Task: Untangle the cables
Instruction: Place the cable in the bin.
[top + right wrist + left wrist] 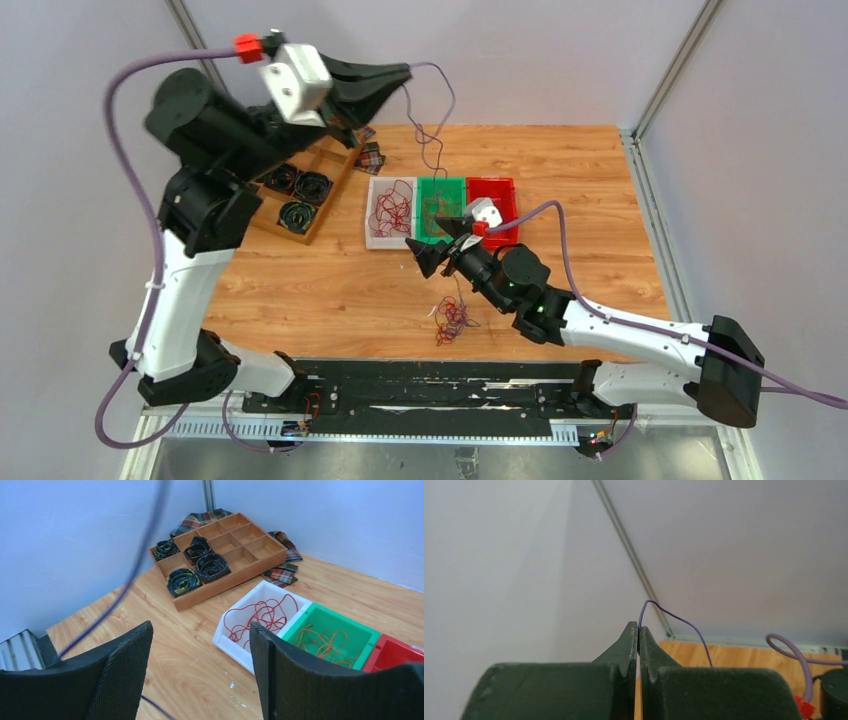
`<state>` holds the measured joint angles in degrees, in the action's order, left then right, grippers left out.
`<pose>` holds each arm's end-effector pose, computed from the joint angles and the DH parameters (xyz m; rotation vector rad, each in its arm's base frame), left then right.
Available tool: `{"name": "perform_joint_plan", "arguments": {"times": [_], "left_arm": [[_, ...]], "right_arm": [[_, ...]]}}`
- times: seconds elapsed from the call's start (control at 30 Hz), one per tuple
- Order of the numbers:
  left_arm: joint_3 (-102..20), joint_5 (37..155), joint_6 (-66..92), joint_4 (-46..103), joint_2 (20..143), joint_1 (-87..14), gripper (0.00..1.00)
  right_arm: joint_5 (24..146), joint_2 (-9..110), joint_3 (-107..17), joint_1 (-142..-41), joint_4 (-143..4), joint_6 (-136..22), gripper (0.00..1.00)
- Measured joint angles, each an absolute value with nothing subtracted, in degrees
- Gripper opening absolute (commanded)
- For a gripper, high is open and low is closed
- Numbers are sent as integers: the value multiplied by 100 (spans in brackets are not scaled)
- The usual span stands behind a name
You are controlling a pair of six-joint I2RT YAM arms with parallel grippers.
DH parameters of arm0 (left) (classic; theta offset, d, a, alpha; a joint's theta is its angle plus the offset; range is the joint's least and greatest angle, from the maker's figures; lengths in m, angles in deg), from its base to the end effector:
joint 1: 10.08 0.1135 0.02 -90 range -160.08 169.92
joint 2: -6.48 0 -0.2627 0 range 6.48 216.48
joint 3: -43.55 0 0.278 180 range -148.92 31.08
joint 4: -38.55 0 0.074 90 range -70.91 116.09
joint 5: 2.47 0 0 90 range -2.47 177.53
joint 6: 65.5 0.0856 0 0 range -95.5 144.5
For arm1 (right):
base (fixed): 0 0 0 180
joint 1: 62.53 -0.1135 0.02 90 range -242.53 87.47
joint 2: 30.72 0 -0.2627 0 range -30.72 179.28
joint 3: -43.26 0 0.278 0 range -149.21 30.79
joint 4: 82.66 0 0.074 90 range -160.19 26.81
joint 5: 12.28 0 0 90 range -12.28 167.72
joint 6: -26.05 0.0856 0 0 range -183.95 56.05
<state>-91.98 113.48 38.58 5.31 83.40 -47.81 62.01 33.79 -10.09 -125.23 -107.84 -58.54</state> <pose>0.1683 -0.1776 0.6714 0.8602 0.8330 -0.6182 0.1726 0.2839 0.3347 -0.4416 1.3101 0.8206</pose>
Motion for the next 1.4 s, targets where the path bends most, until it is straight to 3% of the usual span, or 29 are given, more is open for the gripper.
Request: {"name": "perform_joint_plan", "arguments": {"times": [0.2,0.5,0.87,1.17,1.4], "left_arm": [[-9185,11298,4247,201,8943,-5284,0],[-9185,10786,4667,297,9816,-5374,0],[-9415,10465,4879,793,10334,-5374,0],[-10042,10382,4914,1049,10913,-5380,0],[-9839,10384,5598,1427,10699,-5612,0]], "right_arm": [[5456,3401,-1109,-12348,-10456,-6050,69],[4256,3279,-970,-11052,-9431,-5790,72],[4210,3089,-852,-9942,-8585,-5333,72],[4208,3028,-880,-9769,-8301,-5226,72],[4241,2859,-880,-9767,-8242,-5095,72]]}}
